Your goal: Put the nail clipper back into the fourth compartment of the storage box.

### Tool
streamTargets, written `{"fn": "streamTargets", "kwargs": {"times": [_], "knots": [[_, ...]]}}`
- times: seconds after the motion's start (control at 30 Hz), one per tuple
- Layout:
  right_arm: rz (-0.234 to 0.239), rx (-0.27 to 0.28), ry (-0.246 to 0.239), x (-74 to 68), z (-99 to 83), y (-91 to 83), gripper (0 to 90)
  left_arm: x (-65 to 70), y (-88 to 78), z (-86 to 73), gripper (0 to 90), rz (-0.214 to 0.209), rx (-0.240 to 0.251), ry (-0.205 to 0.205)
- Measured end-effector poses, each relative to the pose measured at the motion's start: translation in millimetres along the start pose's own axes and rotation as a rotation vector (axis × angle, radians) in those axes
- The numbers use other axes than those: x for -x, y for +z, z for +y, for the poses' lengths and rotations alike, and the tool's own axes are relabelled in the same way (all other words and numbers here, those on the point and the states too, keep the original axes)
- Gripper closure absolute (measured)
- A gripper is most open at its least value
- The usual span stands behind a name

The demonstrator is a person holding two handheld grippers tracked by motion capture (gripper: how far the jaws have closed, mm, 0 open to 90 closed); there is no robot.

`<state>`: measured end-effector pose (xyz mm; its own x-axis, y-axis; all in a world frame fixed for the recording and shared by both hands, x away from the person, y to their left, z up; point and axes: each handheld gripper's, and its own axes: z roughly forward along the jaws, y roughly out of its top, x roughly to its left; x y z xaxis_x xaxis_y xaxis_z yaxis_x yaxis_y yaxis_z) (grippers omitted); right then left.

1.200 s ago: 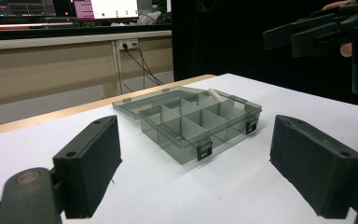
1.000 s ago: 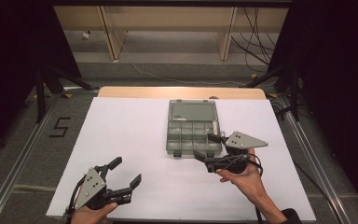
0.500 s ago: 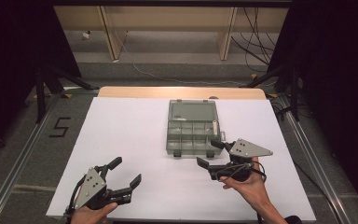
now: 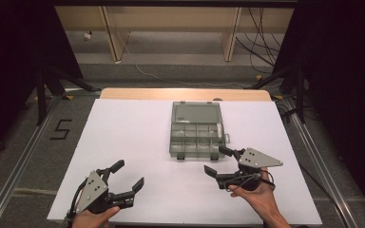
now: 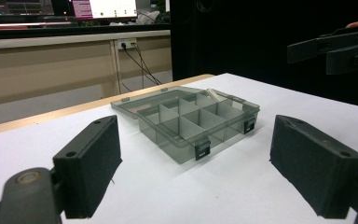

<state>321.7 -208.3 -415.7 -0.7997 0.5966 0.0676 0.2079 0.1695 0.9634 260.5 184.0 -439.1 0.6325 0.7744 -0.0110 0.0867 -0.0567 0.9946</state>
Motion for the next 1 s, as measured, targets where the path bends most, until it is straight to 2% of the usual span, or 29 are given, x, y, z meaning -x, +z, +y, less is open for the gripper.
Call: {"fn": "streamTargets", "kwargs": {"times": [0.03, 0.13, 0.3, 0.47, 0.5, 0.6, 0.67, 0.7, 0.73, 0.77, 0.83, 0.87, 0.9, 1.0], "knots": [[0.000, 0.000, 0.000, 0.0, 0.0, 0.0, 17.7, 0.0, 0.0, 0.0, 15.9, 0.000, 0.000, 0.000], [-0.025, 0.021, -0.043, -1.3, -3.3, -3.0, 17.6, 0.0, 0.0, 0.1, 15.9, -0.001, 0.000, 0.002], [-0.031, -0.006, -0.037, -4.9, -8.8, -8.7, 17.5, 0.2, 0.0, 0.1, 15.9, -0.001, -0.001, 0.001], [-0.032, 0.002, -0.047, -4.6, -13.4, -11.5, 17.3, 0.7, -0.1, 0.0, 15.9, -0.003, -0.001, -0.003], [-0.037, -0.007, -0.032, -6.1, -15.2, -12.3, 17.2, 0.7, -0.1, -0.1, 15.9, -0.003, -0.001, -0.004], [-0.027, -0.019, -0.029, -5.9, -18.0, -14.3, 17.1, 0.6, 0.5, -0.5, 15.9, -0.010, 0.011, -0.005], [-0.045, -0.022, -0.045, -5.2, -19.8, -16.8, 17.0, 0.8, -1.3, 0.0, 15.9, -0.005, -0.005, -0.003], [-0.048, -0.029, -0.035, -6.9, -21.4, -17.9, 16.9, 0.8, -1.0, -0.2, 15.9, -0.005, -0.003, -0.004], [-0.054, -0.018, -0.050, -6.6, -22.0, -17.7, 16.8, 0.0, 0.4, -0.5, 15.9, -0.013, 0.011, 0.002], [-0.042, -0.042, -0.032, -9.1, -23.0, -19.4, 16.8, 0.1, 0.4, -0.5, 15.9, -0.012, 0.010, 0.003], [-0.059, -0.030, -0.054, -9.9, -24.6, -20.9, 16.7, 0.6, 0.4, -0.5, 15.9, -0.013, 0.009, 0.003], [-0.042, -0.044, -0.030, -12.1, -24.9, -22.2, 16.6, 1.1, 0.4, -0.7, 15.9, -0.012, 0.009, -0.004], [-0.050, -0.032, -0.052, -12.2, -25.8, -22.5, 16.6, 1.4, -0.9, -0.3, 15.9, -0.005, -0.006, -0.003], [-0.056, -0.028, -0.056, -15.3, -27.3, -24.0, 16.4, 1.4, -0.6, -0.4, 15.9, -0.006, -0.003, -0.004]]}}
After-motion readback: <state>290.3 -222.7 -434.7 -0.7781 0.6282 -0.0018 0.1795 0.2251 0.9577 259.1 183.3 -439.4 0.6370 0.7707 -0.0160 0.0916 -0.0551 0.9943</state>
